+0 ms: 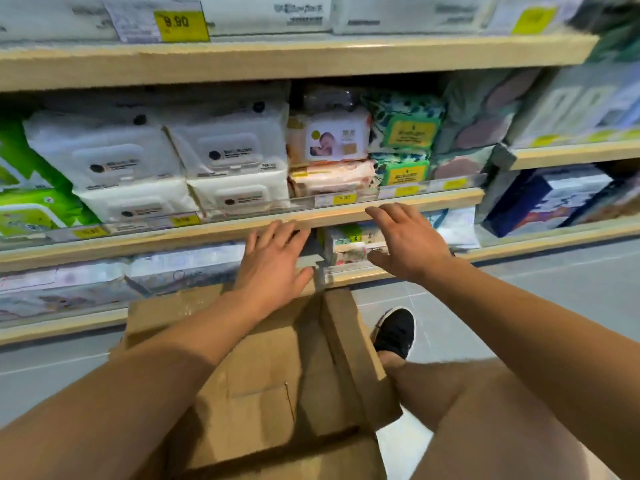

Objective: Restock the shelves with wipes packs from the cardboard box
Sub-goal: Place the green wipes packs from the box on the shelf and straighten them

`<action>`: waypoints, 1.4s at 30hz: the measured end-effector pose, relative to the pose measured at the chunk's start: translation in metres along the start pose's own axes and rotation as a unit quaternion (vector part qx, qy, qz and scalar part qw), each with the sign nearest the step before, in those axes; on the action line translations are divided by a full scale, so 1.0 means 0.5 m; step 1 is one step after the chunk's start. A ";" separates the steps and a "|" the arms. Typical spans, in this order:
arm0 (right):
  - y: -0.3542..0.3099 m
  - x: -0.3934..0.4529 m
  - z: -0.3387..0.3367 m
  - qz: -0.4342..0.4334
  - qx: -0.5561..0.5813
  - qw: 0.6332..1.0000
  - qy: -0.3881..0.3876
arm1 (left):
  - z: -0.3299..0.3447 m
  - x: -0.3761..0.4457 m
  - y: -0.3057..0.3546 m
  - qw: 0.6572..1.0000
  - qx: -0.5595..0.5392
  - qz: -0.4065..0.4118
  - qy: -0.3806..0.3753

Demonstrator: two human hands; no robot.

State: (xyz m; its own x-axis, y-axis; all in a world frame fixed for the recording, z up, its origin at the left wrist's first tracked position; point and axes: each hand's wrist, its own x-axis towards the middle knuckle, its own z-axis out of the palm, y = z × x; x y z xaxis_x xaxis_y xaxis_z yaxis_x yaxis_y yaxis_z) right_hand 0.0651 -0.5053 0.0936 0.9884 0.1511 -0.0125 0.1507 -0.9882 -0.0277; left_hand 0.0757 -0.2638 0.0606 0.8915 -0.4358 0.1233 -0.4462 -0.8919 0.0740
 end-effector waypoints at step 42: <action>0.181 0.131 0.425 0.021 -0.031 0.999 -0.024 | 0.404 0.281 0.098 0.990 0.055 0.092 -0.095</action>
State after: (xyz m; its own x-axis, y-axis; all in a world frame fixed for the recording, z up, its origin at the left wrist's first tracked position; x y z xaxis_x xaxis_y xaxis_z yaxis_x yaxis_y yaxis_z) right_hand 0.1402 -0.5796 -0.1224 0.9922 0.1087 -0.0608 0.1110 -0.9932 0.0361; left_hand 0.1950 -0.3932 -0.1182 0.7988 -0.5982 -0.0640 -0.6010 -0.7981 -0.0422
